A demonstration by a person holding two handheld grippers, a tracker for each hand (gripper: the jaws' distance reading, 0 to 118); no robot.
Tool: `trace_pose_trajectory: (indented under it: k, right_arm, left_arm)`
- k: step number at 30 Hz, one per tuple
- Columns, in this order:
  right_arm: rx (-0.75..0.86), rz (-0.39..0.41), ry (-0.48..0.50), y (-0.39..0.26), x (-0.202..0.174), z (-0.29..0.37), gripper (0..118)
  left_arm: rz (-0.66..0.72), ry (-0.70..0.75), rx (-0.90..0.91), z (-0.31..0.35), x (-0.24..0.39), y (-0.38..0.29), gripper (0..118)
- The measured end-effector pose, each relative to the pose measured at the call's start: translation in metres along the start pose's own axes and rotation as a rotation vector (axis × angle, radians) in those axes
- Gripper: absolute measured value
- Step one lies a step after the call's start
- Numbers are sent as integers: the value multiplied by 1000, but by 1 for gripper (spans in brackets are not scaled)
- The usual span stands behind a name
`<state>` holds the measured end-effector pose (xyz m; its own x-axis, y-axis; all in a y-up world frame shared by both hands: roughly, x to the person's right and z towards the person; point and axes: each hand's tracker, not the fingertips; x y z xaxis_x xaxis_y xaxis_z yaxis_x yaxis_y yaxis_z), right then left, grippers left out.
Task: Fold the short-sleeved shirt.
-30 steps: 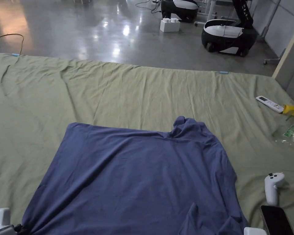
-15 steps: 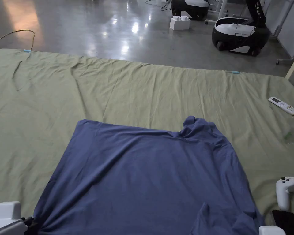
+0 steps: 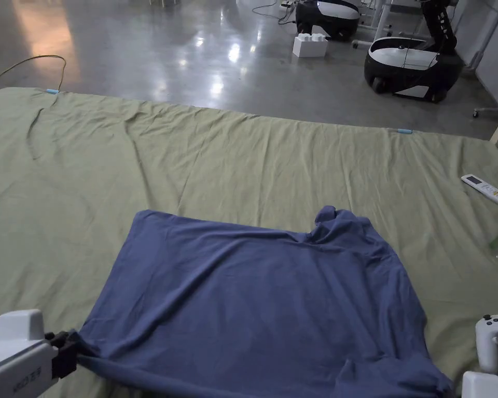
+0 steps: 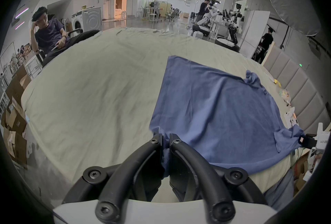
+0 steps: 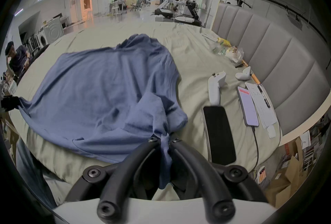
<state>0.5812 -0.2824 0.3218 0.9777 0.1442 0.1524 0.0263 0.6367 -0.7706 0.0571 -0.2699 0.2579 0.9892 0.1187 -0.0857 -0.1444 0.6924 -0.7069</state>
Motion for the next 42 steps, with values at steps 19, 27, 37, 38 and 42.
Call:
trace_pose_trajectory:
  k: [19, 27, 37, 38, 42]
  right_arm:
    - [-53, -108, 59, 116, 3, -144, 7]
    - [-57, -51, 46, 114, -3, -167, 24]
    - [336, -53, 50, 115, -14, -85, 70]
    - [383, -52, 52, 114, -19, -75, 70]
    - [563, -76, 49, 109, -39, -36, 65]
  left_arm:
    - [47, 48, -56, -122, 14, 89, 7]
    - [32, 55, -98, -157, 7, 91, 8]
    - [-54, 11, 127, -108, 24, 92, 61]
    - [-63, 5, 163, -97, 28, 91, 61]
    - [-107, 14, 335, -54, 48, 82, 61]
